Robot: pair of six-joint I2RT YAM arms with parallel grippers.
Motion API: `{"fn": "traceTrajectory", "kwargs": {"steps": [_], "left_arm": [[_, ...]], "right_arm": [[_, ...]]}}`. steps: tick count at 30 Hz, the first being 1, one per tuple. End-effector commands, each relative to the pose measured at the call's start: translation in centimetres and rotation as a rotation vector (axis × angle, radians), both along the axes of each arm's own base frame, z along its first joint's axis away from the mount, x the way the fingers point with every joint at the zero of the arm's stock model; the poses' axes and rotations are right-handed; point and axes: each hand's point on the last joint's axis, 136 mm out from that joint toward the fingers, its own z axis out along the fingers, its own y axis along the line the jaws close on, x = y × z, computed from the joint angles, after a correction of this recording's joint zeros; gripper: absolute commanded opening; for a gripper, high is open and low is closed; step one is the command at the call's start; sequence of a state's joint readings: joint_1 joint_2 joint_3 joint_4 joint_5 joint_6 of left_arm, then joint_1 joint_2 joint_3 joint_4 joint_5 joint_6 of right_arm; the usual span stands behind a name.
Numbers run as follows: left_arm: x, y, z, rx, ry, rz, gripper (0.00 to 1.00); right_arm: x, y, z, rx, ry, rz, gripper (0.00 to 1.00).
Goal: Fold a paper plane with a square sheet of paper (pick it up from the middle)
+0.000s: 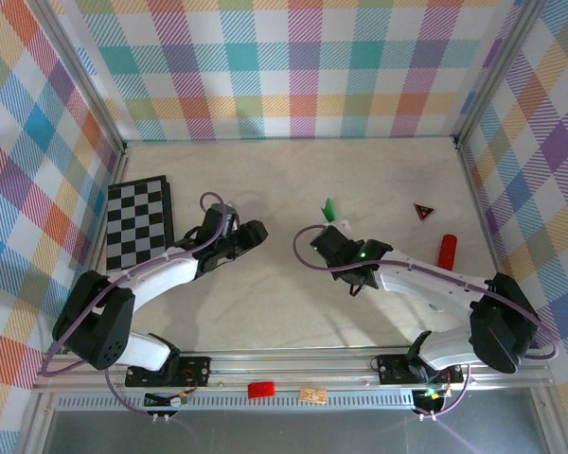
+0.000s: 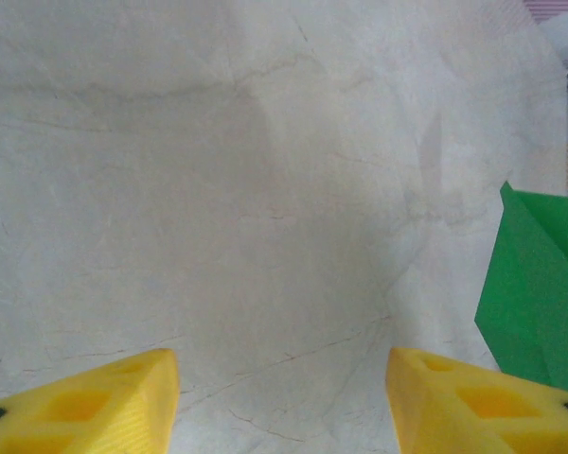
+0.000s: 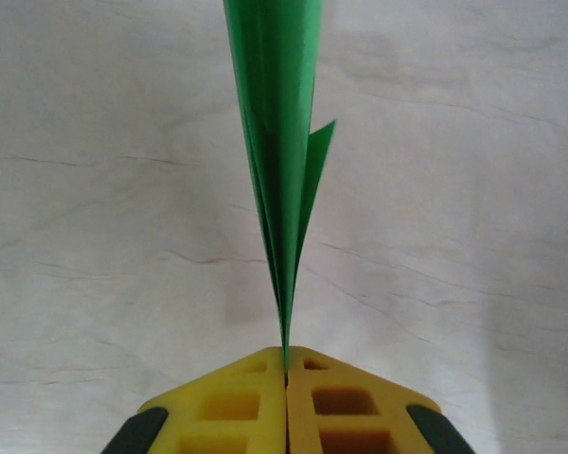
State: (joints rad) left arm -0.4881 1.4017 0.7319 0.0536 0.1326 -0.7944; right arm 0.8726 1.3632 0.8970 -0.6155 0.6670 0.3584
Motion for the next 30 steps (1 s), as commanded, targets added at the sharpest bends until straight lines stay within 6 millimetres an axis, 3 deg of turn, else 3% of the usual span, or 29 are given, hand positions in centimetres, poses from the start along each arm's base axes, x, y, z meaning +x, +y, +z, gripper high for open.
{"fn": "traceTrajectory", "kwargs": {"steps": [1,10,16,20,23,26,30], "left_arm": [[0.1,1.1,0.5,0.015,-0.019,0.037,0.65],[0.2,1.9,0.6,0.035,-0.016,0.066,0.75],[-0.1,4.0,0.7,0.095,-0.011,0.128,0.81],[-0.2,4.6,0.8,0.1,-0.01,0.138,0.92],[-0.2,4.8,0.9,0.124,-0.001,0.128,0.96],[-0.2,5.3,1.0,0.179,0.01,0.122,0.98],[0.0,4.9,1.3,0.175,-0.003,0.099,1.0]], "right_arm": [[0.4,-1.4,0.4,-0.105,-0.041,-0.033,0.1],[-0.8,3.6,-4.3,-0.157,0.138,0.132,0.11],[-4.1,8.5,-7.1,0.048,0.311,0.293,0.16],[-5.7,11.8,-5.9,0.263,0.356,0.383,0.31],[-6.3,12.9,-4.5,0.387,0.39,0.414,0.39],[-5.6,13.0,-2.8,0.572,0.42,0.379,0.47],[-3.3,11.6,-1.7,0.857,0.498,0.246,0.44]]}}
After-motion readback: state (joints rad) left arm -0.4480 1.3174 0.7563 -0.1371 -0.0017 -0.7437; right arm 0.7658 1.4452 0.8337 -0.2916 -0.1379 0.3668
